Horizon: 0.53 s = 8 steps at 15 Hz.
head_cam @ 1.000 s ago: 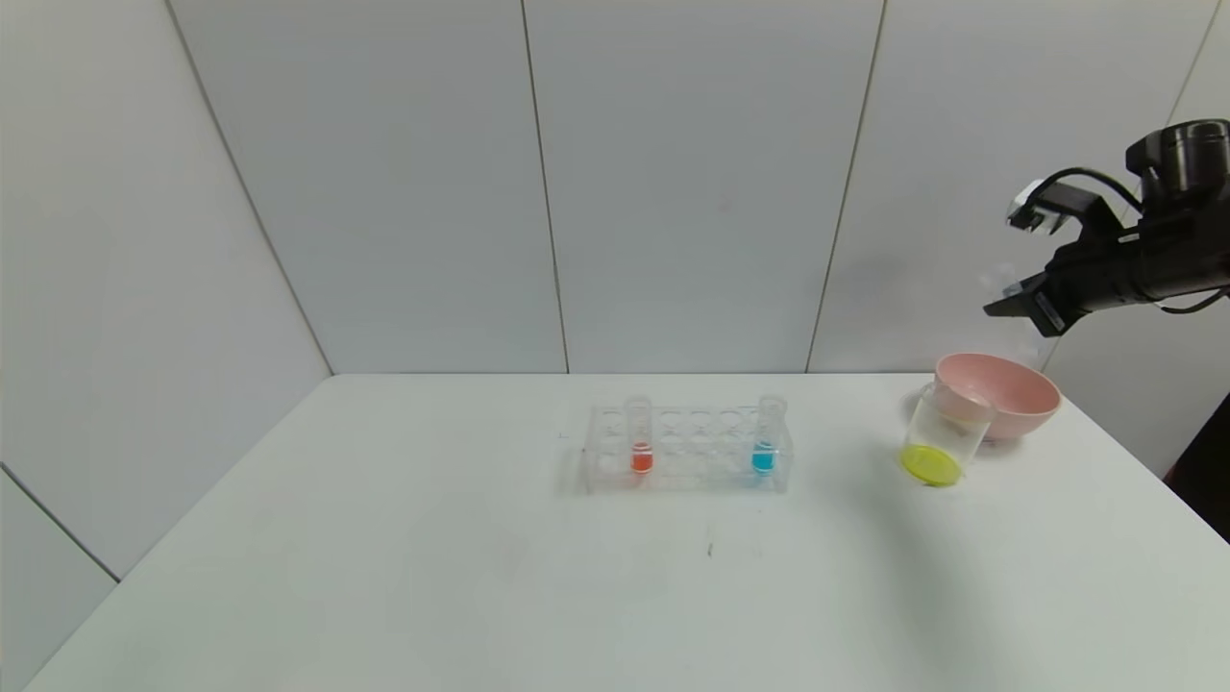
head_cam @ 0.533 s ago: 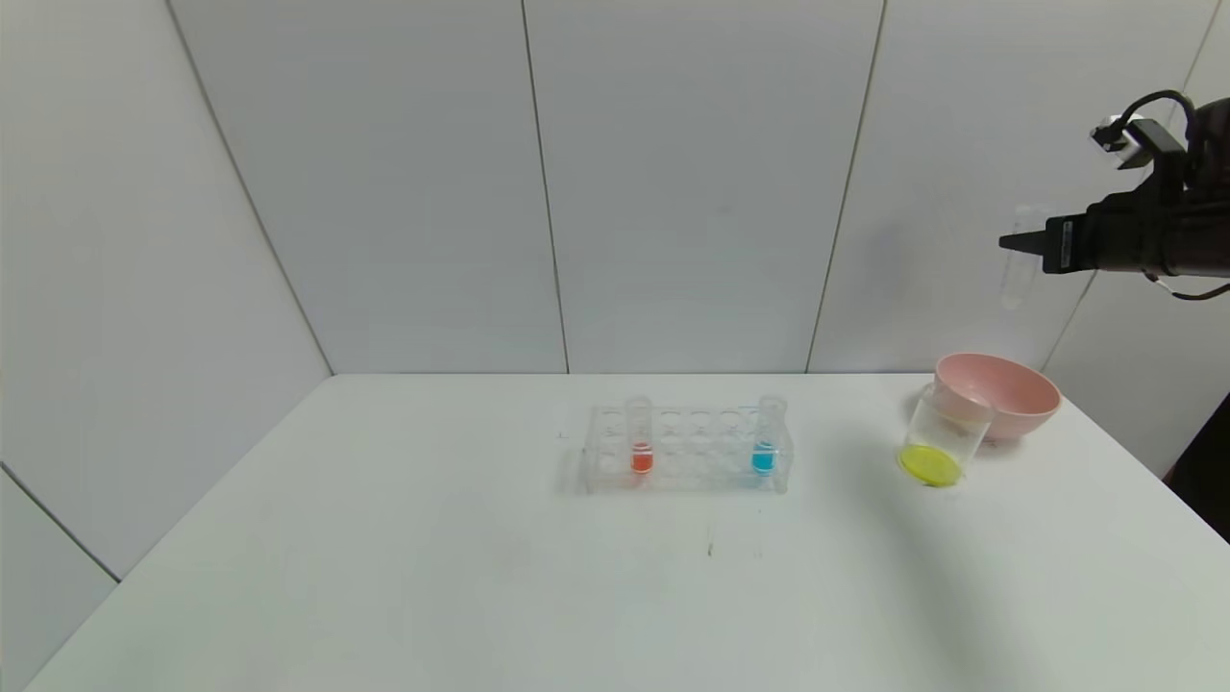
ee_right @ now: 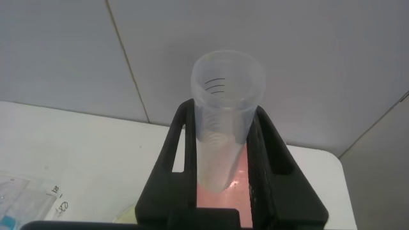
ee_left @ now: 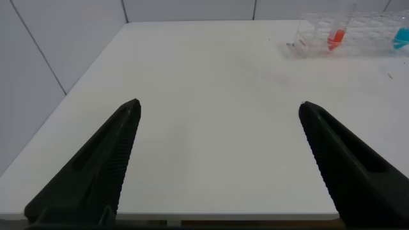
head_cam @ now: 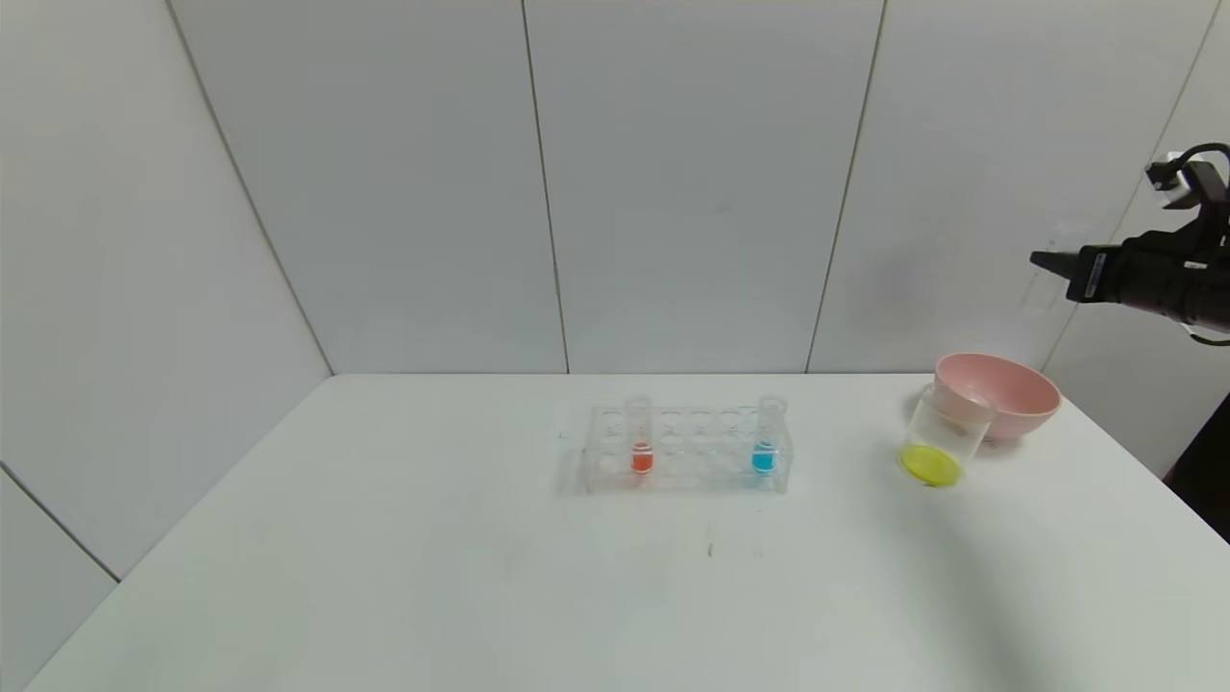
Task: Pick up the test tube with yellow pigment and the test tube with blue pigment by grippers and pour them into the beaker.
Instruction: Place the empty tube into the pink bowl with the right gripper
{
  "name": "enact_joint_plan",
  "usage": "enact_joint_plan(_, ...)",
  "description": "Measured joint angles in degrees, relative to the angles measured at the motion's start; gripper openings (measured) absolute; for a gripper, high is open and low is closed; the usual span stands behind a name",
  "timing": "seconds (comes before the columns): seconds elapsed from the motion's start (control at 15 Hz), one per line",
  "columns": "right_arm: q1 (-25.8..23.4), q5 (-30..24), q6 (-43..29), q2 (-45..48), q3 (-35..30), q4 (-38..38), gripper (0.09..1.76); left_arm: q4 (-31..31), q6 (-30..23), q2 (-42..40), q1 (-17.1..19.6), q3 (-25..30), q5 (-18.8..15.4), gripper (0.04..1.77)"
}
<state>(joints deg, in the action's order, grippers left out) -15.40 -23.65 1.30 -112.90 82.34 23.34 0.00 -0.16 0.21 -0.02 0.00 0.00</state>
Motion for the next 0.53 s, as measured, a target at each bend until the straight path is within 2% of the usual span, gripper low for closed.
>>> enact_joint_plan(0.2,0.0,0.12,0.04,-3.0,0.52,1.01,0.51,0.0,0.0,0.0,0.0,0.0,0.0,1.76)
enact_joint_plan(0.53,-0.22,0.2,0.09,-11.45,6.12,2.41,0.51,0.0,0.0,0.0,0.0,0.0,0.0,1.76)
